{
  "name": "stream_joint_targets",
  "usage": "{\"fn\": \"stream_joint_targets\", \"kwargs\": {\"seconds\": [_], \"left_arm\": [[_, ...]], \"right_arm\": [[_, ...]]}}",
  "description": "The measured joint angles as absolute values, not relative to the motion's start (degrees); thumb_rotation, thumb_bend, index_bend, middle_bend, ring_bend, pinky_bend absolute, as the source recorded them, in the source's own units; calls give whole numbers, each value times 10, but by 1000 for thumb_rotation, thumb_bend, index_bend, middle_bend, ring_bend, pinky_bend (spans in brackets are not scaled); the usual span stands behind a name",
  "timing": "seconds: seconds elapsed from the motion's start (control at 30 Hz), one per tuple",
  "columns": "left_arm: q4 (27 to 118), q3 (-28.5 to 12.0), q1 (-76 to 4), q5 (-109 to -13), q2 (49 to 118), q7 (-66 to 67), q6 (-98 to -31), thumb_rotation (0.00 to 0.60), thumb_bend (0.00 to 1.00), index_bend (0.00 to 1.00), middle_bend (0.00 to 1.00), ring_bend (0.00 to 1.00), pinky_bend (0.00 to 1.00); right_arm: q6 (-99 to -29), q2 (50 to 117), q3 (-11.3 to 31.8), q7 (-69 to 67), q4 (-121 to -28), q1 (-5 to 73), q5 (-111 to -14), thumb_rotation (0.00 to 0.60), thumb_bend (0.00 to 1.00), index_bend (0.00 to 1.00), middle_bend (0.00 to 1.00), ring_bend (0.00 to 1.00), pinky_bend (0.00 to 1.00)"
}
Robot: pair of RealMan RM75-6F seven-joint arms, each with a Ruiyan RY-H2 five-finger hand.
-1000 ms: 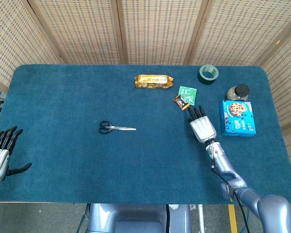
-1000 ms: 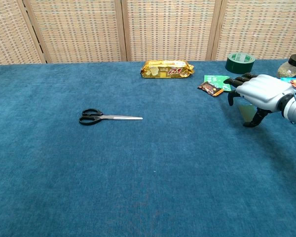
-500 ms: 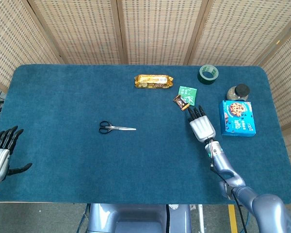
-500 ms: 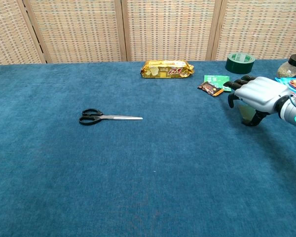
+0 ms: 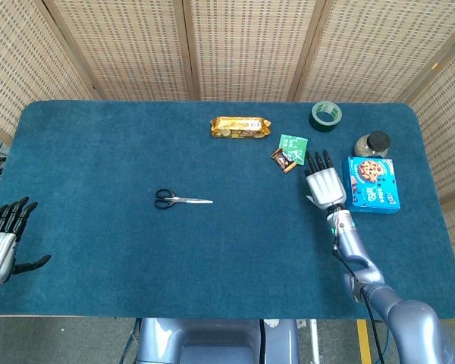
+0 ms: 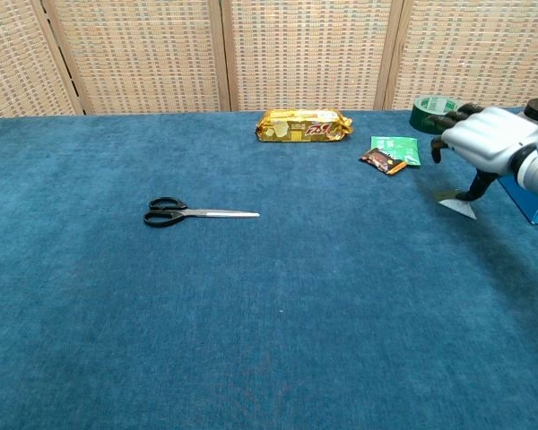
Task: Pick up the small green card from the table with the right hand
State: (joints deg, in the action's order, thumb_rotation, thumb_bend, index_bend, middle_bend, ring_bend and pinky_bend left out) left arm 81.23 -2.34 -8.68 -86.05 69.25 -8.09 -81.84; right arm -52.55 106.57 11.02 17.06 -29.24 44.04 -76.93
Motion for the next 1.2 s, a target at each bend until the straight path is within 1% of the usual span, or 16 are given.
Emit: {"fn": "stream_joint_targets", "kwargs": {"seconds": [0.13, 0.27, 0.47, 0.53, 0.63, 0.7, 0.8, 0.87, 0.9, 1.03, 1.2], "left_arm": [[813, -24, -86, -860, 692, -82, -819, 600, 0, 0, 0, 0, 0], [813, -23, -86, -860, 691, -83, -819, 600, 0, 0, 0, 0, 0], [814, -23, -86, -862, 691, -80, -820, 600, 0, 0, 0, 0, 0], [815, -22, -86, -862, 691, -80, -821, 600, 0, 0, 0, 0, 0], [815, -23, -86, -861, 691, -80, -821, 600, 0, 0, 0, 0, 0], [814, -23, -86, -860, 691, -81, -821, 600, 0, 0, 0, 0, 0], [813, -23, -86, -860, 691, -82, -819, 600, 0, 0, 0, 0, 0], [813, -23, -86, -860, 691, -82, -819, 600, 0, 0, 0, 0, 0], [813, -23, -87, -861, 691, -83, -820, 600, 0, 0, 0, 0, 0], [813, -23, -86, -861, 691, -83, -819, 600, 0, 0, 0, 0, 0], [814, -23, -87, -861, 691, -82, -819, 600, 0, 0, 0, 0, 0]], "right_arm": [[-537, 1053, 114, 155, -301, 440, -769, 600, 260, 328, 8, 0, 23], [-547, 1033, 110, 150, -331, 434, -774, 600, 260, 328, 5, 0, 23], [-529, 1009, 107, 161, -390, 425, -764, 600, 260, 335, 5, 0, 23], [-516, 1002, 108, 165, -411, 423, -756, 600, 283, 356, 4, 0, 23], [-495, 992, 108, 177, -435, 421, -743, 600, 356, 408, 3, 0, 23], [-489, 989, 107, 181, -444, 421, -738, 600, 445, 434, 3, 0, 23], [-482, 986, 105, 183, -450, 420, -736, 600, 561, 442, 2, 0, 23], [-478, 985, 104, 182, -453, 421, -734, 600, 602, 442, 0, 0, 23], [-475, 985, 104, 182, -453, 421, -733, 600, 618, 443, 0, 0, 23], [-469, 983, 102, 181, -456, 423, -731, 600, 620, 468, 0, 0, 23], [-461, 982, 101, 180, -456, 424, -728, 600, 620, 534, 0, 0, 23]]}}
